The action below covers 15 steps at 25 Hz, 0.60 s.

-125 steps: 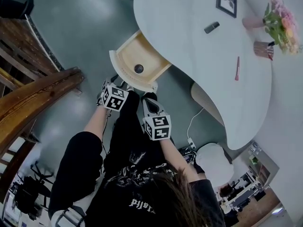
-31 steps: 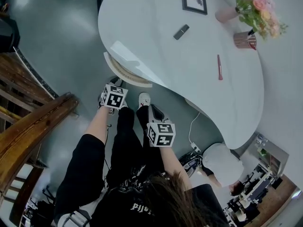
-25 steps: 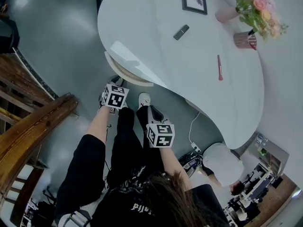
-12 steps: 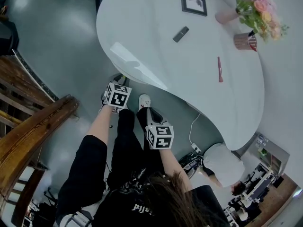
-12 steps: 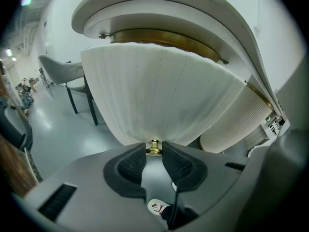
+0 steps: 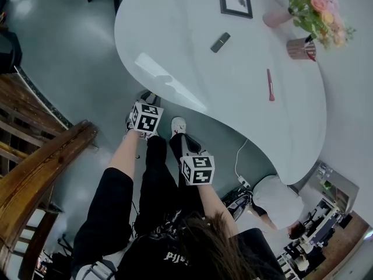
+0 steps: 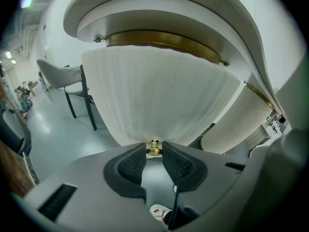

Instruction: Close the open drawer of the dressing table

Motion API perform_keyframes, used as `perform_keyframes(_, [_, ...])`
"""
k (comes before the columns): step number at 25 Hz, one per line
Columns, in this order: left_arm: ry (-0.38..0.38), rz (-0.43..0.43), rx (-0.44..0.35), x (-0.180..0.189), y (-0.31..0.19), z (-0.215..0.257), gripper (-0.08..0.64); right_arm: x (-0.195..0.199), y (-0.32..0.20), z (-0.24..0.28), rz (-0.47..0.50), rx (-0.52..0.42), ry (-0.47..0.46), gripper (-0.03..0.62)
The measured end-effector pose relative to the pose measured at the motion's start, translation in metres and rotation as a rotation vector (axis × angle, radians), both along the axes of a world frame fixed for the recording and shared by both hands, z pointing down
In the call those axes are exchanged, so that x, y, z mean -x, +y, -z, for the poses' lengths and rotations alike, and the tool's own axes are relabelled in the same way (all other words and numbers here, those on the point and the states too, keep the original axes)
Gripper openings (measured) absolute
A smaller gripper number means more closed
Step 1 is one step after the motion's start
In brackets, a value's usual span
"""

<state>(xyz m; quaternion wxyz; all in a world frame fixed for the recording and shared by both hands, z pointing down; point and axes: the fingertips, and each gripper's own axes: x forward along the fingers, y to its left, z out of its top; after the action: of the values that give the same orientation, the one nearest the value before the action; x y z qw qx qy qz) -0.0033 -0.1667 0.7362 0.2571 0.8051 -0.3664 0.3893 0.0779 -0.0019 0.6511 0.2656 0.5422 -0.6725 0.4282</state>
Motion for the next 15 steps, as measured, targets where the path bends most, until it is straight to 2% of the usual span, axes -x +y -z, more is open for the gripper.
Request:
perform_keyframes(8, [0.011, -0.013, -0.026, -0.01, -0.011, 0.0, 0.115, -0.002, 0.001, -0.005, -0.001, 0.01, -0.008, 0.026])
perform_keyframes(15, [0.037, -0.013, -0.062, -0.019, -0.023, 0.001, 0.115, 0.003, -0.001, -0.007, 0.036, 0.008, -0.004, 0.026])
